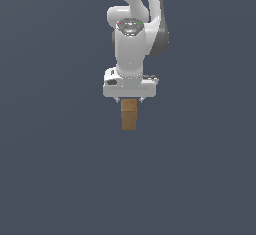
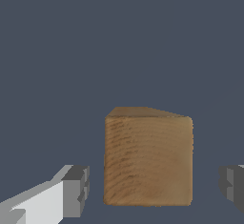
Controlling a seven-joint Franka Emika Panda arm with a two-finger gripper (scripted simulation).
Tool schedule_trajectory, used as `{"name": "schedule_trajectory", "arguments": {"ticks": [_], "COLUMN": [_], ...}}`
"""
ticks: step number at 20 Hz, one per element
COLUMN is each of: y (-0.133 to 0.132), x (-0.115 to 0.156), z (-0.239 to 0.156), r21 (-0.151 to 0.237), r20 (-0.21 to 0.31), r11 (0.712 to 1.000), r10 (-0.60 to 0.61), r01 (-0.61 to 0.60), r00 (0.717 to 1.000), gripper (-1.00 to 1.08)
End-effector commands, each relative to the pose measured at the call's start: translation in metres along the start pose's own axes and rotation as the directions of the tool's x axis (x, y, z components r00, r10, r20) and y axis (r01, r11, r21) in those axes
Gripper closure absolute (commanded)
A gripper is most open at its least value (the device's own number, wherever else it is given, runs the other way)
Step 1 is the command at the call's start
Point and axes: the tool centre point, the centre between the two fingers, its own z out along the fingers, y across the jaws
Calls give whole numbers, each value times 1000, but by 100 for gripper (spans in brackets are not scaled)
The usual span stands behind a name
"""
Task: Pick up the object and move it to a goal position.
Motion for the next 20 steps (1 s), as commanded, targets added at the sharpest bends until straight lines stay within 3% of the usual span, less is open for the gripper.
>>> {"name": "schedule_trajectory", "arguments": {"ticks": [1, 18, 19, 20], "y": [0, 0, 0, 0], "x": [0, 0, 0, 0], "z": [0, 51, 51, 51], "r21": [0, 0, 0, 0], "r20": [-1, -2, -2, -2], "r11": [1000, 1000, 1000, 1000], "r10": [0, 1, 1, 1], "r01": [0, -1, -1, -1], "r00": [1000, 1000, 1000, 1000], "gripper": [-92, -92, 108, 108]}}
